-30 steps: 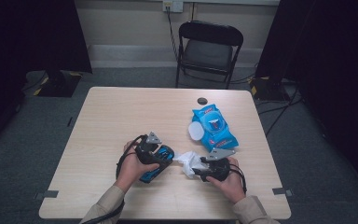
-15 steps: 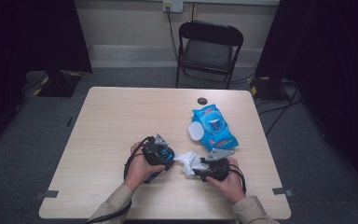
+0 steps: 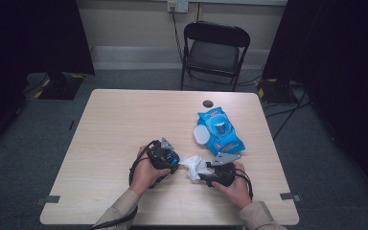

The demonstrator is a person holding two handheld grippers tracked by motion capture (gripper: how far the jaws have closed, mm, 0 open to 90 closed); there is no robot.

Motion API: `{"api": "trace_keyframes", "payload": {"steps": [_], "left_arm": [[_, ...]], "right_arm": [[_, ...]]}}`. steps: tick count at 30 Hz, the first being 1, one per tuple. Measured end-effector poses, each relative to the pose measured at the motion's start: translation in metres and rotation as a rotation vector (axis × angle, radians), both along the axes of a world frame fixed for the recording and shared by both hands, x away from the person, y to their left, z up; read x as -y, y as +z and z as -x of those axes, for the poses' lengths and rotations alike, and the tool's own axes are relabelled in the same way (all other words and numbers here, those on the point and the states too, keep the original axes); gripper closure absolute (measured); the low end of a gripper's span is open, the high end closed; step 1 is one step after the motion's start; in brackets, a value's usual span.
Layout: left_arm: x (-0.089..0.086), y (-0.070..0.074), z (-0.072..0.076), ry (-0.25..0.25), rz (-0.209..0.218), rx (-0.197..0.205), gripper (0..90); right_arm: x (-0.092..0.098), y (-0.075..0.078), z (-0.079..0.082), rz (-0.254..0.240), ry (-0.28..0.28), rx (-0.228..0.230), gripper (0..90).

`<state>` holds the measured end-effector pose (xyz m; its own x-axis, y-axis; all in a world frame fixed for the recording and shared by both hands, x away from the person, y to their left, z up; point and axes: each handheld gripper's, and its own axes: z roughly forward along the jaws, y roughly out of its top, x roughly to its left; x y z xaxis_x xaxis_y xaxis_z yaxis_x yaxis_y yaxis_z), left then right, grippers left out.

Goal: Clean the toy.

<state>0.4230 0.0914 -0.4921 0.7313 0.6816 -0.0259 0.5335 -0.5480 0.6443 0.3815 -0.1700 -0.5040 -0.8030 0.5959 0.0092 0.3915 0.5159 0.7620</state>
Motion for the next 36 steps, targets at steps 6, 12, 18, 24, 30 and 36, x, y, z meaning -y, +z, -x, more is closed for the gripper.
{"api": "trace_keyframes", "payload": {"steps": [6,12,18,24,30,36], "left_arm": [[-0.005,0.001,0.003,-0.001,0.014,-0.013,25.1],[-0.010,0.006,0.007,-0.007,0.043,-0.006,25.2],[-0.016,0.012,0.007,-0.020,0.082,-0.018,25.3],[-0.022,0.020,0.011,-0.028,0.115,-0.006,25.3],[-0.030,0.026,0.013,-0.026,0.142,0.004,25.3],[-0.034,0.031,0.018,-0.036,0.148,0.007,25.4]], "right_arm": [[0.004,0.000,-0.002,-0.006,-0.015,0.002,54.3],[0.007,0.002,-0.004,-0.005,-0.021,-0.006,66.9],[0.009,0.005,-0.005,-0.010,-0.016,-0.010,79.4],[0.013,0.009,-0.006,-0.033,-0.005,-0.011,87.6],[0.015,0.011,-0.005,-0.058,-0.060,-0.008,56.6],[0.014,0.020,-0.003,-0.102,-0.091,-0.006,47.1]]}}
